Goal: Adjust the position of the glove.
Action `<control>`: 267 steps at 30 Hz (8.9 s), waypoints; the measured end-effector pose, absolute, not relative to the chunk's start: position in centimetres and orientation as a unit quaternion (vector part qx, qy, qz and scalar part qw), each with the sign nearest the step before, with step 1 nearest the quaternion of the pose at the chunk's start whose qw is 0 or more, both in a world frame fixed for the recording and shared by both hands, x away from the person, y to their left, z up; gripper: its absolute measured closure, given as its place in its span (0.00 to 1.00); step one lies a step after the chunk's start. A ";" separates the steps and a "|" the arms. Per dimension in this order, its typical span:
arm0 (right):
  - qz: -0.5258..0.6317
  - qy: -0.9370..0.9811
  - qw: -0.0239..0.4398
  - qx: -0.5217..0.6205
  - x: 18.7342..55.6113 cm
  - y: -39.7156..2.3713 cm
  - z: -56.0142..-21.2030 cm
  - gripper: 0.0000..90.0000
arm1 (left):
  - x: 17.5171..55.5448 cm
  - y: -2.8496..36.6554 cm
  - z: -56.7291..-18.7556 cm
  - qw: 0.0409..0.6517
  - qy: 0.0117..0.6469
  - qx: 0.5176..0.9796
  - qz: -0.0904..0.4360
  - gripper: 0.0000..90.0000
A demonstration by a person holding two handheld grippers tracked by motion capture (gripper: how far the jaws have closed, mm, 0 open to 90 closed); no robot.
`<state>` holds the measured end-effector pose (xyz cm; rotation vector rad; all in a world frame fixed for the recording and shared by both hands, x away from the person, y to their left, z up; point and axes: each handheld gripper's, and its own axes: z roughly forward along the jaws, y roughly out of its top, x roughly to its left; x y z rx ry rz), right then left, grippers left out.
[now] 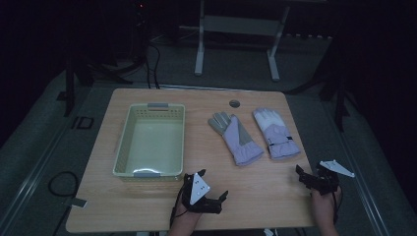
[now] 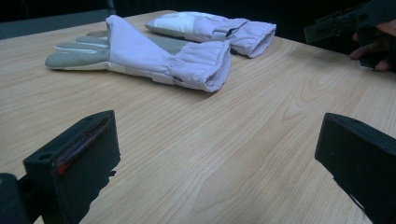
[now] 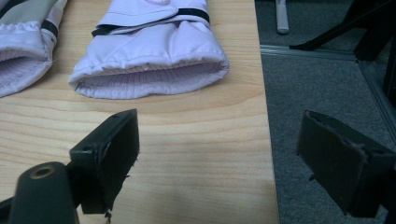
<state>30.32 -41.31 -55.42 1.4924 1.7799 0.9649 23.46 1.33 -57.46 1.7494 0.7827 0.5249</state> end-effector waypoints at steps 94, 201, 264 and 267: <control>0.396 0.792 0.195 0.422 42.3 -26.6 -44.7 0.28 | 23.4 1.0 -57.4 0.542 0.321 0.744 0.224 0.00; 0.365 0.772 0.081 0.514 40.8 -19.3 -52.4 0.94 | 23.4 1.0 -57.4 0.540 0.318 0.747 0.221 0.00; 0.348 0.747 0.223 0.521 43.4 -34.6 -48.2 0.53 | 23.4 1.0 -57.4 0.539 0.321 0.747 0.221 0.00; 0.347 0.740 0.214 0.535 44.5 -35.8 -48.3 0.50 | 23.4 1.0 -57.4 0.539 0.322 0.747 0.221 0.00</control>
